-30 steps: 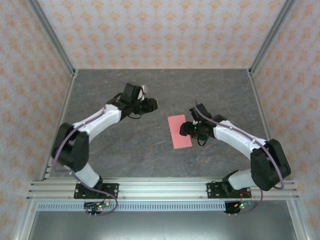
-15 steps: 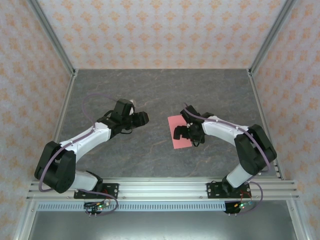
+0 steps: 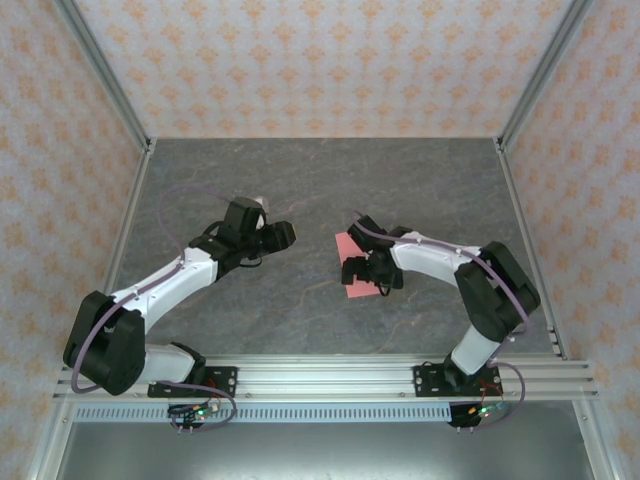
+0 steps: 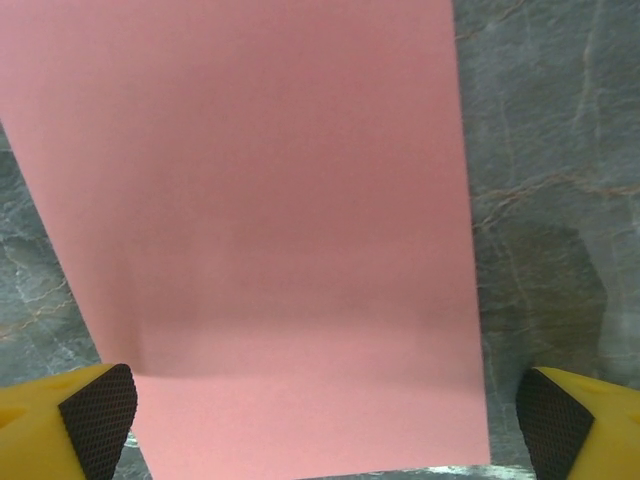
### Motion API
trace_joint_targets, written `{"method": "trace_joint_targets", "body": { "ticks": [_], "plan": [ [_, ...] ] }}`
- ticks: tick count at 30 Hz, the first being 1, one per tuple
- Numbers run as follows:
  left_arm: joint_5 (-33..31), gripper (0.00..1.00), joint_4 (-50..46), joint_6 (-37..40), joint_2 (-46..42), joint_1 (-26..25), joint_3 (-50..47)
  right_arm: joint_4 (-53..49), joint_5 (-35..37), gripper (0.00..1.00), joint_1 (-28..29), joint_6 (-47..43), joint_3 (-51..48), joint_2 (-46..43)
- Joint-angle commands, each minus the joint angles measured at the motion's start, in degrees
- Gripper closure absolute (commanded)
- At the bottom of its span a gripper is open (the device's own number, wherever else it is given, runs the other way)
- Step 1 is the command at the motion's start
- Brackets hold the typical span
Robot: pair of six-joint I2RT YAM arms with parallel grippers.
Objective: Fold a paper plane with a square sheet of paper (fold left side to right side)
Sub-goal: Rotate the square sheet of paper at the center of the table.
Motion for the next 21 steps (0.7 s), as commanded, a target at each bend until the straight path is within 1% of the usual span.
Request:
{"method": "trace_joint_targets", "body": {
  "ticks": [1, 6, 10, 14, 17, 18, 21],
  "plan": [
    [-2.2, 0.41, -1.5, 1.1, -1.4, -0.2, -0.9, -0.9, -2.8, 0.00, 3.3, 2.8, 1.7, 1.3],
    [-2.3, 0.40, -1.6, 1.1, -1.6, -0.1, -1.0, -0.5, -3.7, 0.00, 6.8, 4.1, 4.2, 2.7],
    [-2.1, 0.40, -1.9, 1.2, -1.6, -0.1, -1.0, -0.2, -4.1, 0.00, 7.9, 4.5, 6.0, 3.2],
    [-1.5, 0.40, -1.9, 1.3, -1.6, -0.1, -1.1, -2.5, -0.9, 0.00, 7.7, 3.2, 7.1, 1.3],
    [0.3, 0.40, -1.3, 1.1, -1.5, -0.1, -1.1, -3.7, 0.4, 0.00, 6.0, 0.7, 7.3, -1.8],
    [1.4, 0.40, -0.6, 1.0, -1.5, -0.2, -1.2, -3.5, 0.5, 0.00, 4.6, -0.4, 6.9, -3.3],
    [5.0, 0.40, 1.6, 0.5, -0.7, -0.2, -1.8, 0.0, -3.8, 0.00, -2.0, -5.0, 5.1, -6.6]
  ]
}}
